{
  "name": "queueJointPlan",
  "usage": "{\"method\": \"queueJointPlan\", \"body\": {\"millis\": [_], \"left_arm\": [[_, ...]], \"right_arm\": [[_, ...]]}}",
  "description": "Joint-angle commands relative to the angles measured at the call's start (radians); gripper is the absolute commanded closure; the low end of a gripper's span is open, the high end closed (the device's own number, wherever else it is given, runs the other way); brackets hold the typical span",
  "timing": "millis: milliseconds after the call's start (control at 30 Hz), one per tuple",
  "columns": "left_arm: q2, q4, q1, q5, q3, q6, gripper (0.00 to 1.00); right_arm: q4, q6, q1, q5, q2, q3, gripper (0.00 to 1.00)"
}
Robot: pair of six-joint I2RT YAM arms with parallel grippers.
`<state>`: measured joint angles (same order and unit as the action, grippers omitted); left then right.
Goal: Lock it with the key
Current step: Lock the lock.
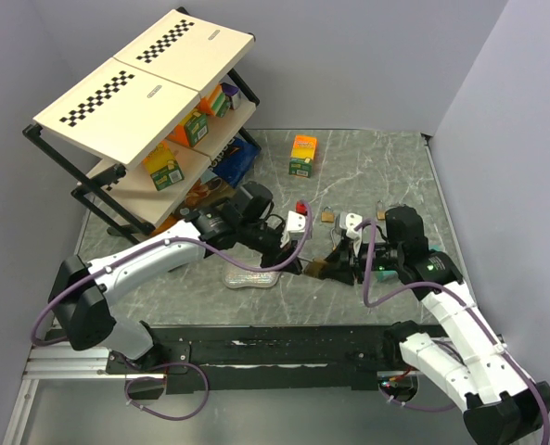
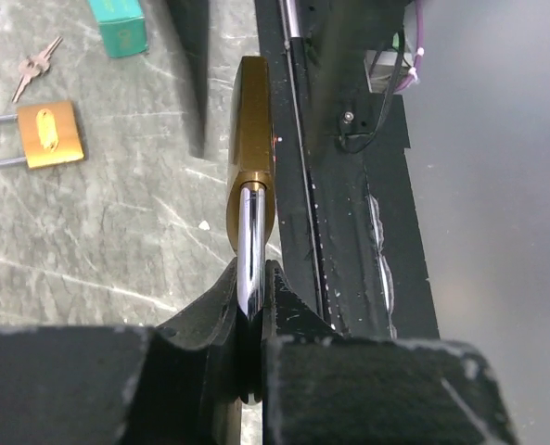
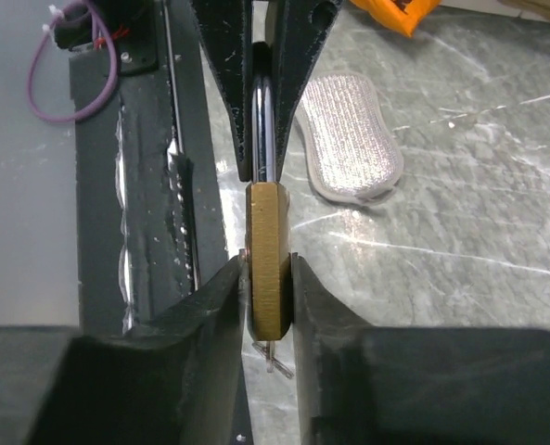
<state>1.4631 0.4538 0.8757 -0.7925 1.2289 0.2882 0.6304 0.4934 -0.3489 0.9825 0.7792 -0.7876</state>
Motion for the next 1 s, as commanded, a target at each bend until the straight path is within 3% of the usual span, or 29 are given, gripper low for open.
{"method": "queueJointPlan", "body": {"millis": [0, 167, 433, 533, 733, 900, 967], "left_arm": [[-0.072, -0.099, -0.038, -0.071, 0.017, -0.084, 0.99], [-0.106, -0.119, -0.057, -0.116, 0.026, -0.115, 0.99], [-0.118, -0.158, -0.06, -0.159, 0.047, -0.169, 0.99], [-0.122, -0.176, -0.058, -0.166, 0.053, -0.201, 0.99], [-0.13, -0.201, -0.061, -0.165, 0.05, -0.225, 0.99], [-0.13, -0.208, -0.06, -0.163, 0.05, -0.231, 0.99], [-0.129, -0.204, -0.061, -0.166, 0.05, -0.23, 0.99]], "right_arm": [[-0.011, -0.021, 0.004, 0.056, -0.003, -0.073, 0.29], [-0.057, -0.039, 0.002, 0.03, -0.041, -0.027, 0.14], [-0.166, -0.081, 0.004, 0.064, -0.002, -0.028, 0.15], [-0.172, -0.084, -0.001, 0.084, 0.02, -0.036, 0.2], [-0.172, -0.082, -0.028, 0.085, 0.017, -0.039, 0.47], [-0.167, -0.081, -0.048, 0.082, 0.025, -0.048, 0.6], [-0.17, -0.09, -0.053, 0.084, 0.025, -0.053, 0.72]]}}
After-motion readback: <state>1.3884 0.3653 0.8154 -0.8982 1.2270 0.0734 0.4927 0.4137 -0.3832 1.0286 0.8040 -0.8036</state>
